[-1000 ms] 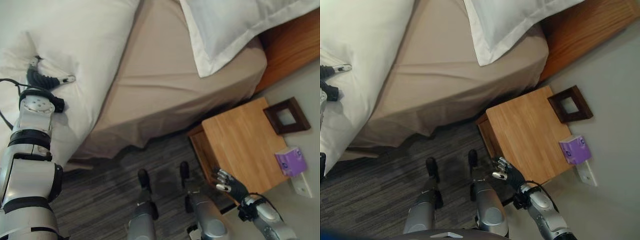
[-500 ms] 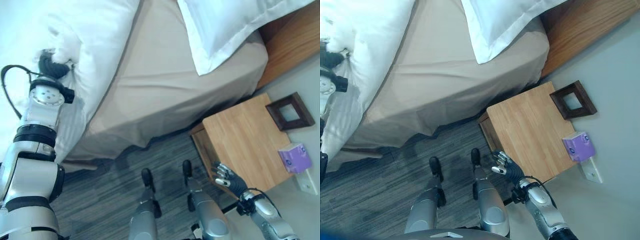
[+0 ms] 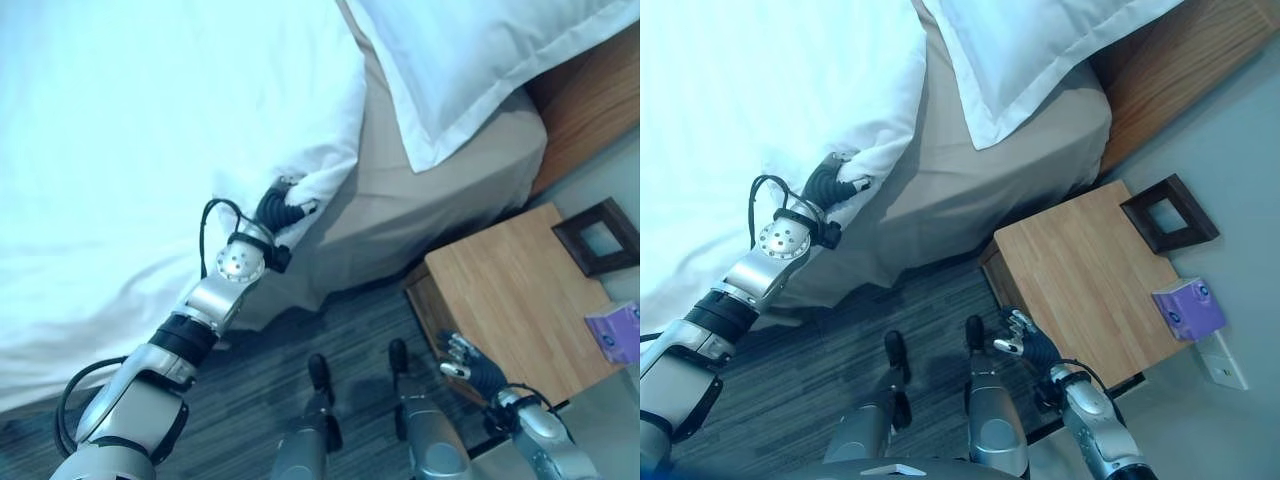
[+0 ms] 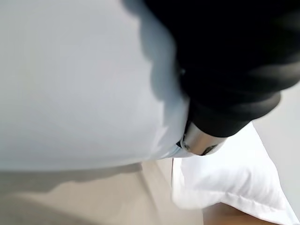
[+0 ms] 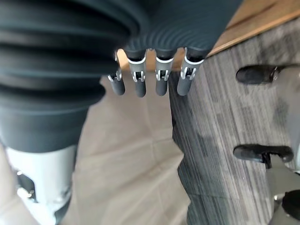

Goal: Making the bed.

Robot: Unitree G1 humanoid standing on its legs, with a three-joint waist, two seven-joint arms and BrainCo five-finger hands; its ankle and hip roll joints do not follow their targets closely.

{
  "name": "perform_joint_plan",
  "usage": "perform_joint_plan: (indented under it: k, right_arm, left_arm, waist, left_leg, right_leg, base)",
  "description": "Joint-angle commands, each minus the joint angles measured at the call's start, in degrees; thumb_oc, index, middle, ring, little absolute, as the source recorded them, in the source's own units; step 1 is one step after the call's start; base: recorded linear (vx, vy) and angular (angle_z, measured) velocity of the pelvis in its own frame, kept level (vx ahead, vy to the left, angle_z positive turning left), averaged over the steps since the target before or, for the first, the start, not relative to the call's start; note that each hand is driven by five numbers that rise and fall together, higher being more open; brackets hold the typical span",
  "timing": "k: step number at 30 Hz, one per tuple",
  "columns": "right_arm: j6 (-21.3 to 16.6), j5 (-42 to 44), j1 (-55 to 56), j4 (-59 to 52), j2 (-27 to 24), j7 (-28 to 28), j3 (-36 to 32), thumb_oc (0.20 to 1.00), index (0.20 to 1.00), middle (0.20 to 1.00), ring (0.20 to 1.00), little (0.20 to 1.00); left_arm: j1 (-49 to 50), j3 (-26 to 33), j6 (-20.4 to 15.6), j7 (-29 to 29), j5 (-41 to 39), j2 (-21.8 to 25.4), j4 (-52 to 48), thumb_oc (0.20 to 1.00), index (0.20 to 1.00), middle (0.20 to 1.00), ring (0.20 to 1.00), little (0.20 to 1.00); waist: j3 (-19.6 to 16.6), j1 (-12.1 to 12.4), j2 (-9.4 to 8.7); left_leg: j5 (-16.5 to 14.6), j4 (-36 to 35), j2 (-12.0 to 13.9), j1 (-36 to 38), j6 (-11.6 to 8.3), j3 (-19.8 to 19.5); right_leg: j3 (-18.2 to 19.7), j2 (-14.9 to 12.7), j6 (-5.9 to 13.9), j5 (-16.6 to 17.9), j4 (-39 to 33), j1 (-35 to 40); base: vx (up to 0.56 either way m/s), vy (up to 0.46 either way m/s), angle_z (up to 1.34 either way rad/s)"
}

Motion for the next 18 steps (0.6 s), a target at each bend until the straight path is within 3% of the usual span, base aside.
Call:
perform_joint_plan:
  k: [1, 3, 5, 7, 16, 18]
  right_arm:
    - [-1.10, -1.71, 0.87, -3.06, -3.61, 2.02, -0.02, 1.000, 1.000, 1.000, 1.000, 1.000]
    - [-1.11, -1.71, 1.13, -3.10, -4.04, 2.34, -0.02, 1.000, 1.000, 1.000, 1.000, 1.000]
    - [-1.23, -1.44, 1.27, -1.96, -5.07, 3.35, 0.74, 1.000, 1.000, 1.000, 1.000, 1.000]
    - [-1.65, -1.67, 0.97, -0.98, -4.66, 3.56, 1.78, 1.000, 1.000, 1.000, 1.000, 1.000]
    - [-1.68, -3.35, 0.57, 0.81, -2.73, 2.53, 1.83, 1.000, 1.000, 1.000, 1.000, 1.000]
    - [-1.98, -3.59, 0.12, 0.69, -1.68, 1.08, -0.40, 1.000, 1.000, 1.000, 1.000, 1.000]
  left_arm:
    - [-2.93, -12.16, -1.26, -21.03, -11.49, -5.86, -9.94, 1.000, 1.000, 1.000, 1.000, 1.000]
    - [-2.78, -13.29, -0.74, -22.62, -12.56, -3.91, -11.64, 1.000, 1.000, 1.000, 1.000, 1.000]
    - [-3.56, -16.96, 0.67, -27.59, -18.05, 2.15, -17.44, 1.000, 1.000, 1.000, 1.000, 1.000]
    - [-2.23, -15.94, -0.37, -27.83, -21.83, 4.09, -21.95, 1.000, 1.000, 1.000, 1.000, 1.000]
    - [1.51, -8.02, -1.01, -27.86, -31.06, 0.99, -27.51, 1.000, 1.000, 1.000, 1.000, 1.000]
    - [9.32, 2.11, -1.86, -26.04, -36.51, -4.27, -27.02, 1.000, 1.000, 1.000, 1.000, 1.000]
  waist:
    - [-2.89, -3.70, 2.98]
    - [-3.20, -3.71, 3.32]
    - [-4.41, -3.68, 4.54]
    - [-5.97, -3.31, 5.26]
    - [-10.67, -2.89, 5.83]
    - [-11.91, -2.66, 5.61]
  left_leg:
    - [-1.96, 0.35, 0.06, 2.97, -1.05, -0.49]
    - [-1.97, 0.35, 0.01, 3.36, -1.08, -0.48]
    - [-2.04, 0.35, -0.13, 4.39, -1.28, -0.53]
    - [-1.96, 0.35, -0.22, 5.36, -1.46, -0.67]
    - [-2.04, 0.35, -0.43, 8.11, -1.58, -1.17]
    - [-2.29, 0.35, -0.54, 9.42, -1.50, -1.43]
  right_leg:
    - [0.77, 2.64, 1.64, -4.29, 0.74, 3.01]
    - [0.82, 2.64, 1.61, -4.39, 0.74, 3.35]
    - [0.80, 2.64, 1.53, -4.64, 0.74, 4.41]
    - [0.20, 2.58, 1.55, -5.03, 0.74, 5.70]
    - [-0.96, 2.43, 1.59, -5.87, 0.74, 9.08]
    - [-1.00, 2.41, 1.49, -6.35, 0.74, 10.52]
  base:
    - [0.04, 0.005, -0.19]
    - [0.03, 0.003, -0.12]
    - [0.04, -0.001, -0.06]
    - [0.06, -0.038, -0.08]
    - [0.05, -0.036, 0.05]
    - [0.05, -0.019, 0.03]
